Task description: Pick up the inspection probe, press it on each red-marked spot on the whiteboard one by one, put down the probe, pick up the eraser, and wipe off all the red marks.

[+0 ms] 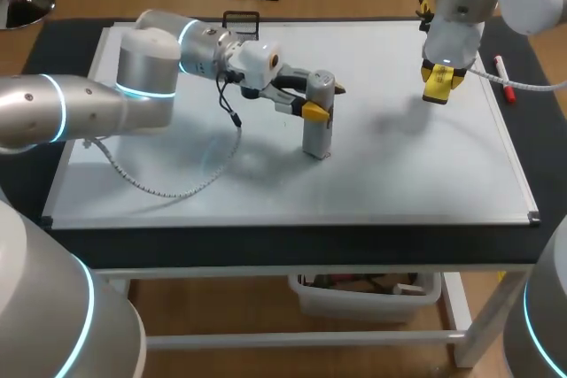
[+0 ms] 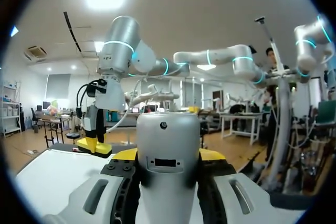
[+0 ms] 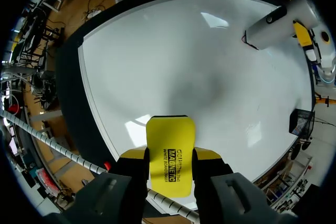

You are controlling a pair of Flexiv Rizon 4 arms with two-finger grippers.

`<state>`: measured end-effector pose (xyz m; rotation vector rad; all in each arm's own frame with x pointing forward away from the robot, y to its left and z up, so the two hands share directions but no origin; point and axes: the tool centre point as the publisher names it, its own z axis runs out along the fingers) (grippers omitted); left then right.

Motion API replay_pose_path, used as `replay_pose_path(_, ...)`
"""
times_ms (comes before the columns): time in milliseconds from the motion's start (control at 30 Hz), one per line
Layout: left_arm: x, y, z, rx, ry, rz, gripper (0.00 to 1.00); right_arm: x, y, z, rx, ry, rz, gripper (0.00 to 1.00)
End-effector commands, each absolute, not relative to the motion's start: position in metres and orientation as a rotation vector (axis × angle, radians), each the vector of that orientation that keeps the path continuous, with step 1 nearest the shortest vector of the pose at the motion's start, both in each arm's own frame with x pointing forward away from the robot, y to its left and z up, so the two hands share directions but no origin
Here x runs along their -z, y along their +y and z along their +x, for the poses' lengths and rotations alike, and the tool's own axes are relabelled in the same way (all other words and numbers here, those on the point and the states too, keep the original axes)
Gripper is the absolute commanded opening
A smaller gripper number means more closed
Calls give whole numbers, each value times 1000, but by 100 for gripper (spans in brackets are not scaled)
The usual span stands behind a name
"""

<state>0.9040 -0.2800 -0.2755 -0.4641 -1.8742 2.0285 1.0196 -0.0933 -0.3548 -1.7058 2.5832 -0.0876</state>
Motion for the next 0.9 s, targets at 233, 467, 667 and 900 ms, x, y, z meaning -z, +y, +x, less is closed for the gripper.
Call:
replay_pose_path(233, 255, -242, 932, -2103, -1968, -420, 0, 354, -94, 1020, 89, 2581, -1710, 0)
replay_pose_path(467, 245, -211, 967, -2168, -2066, -344, 0, 354, -94, 1020, 89, 2581, -1710, 0)
replay_pose_path(667, 237, -177, 999, -2224, -2142, -262, 0, 354, -94, 1020, 89, 2581, -1710, 0)
replay_pose_path(900, 235, -144, 1030, -2255, -2209, -163, 0, 354, -94, 1020, 89, 2581, -1710, 0)
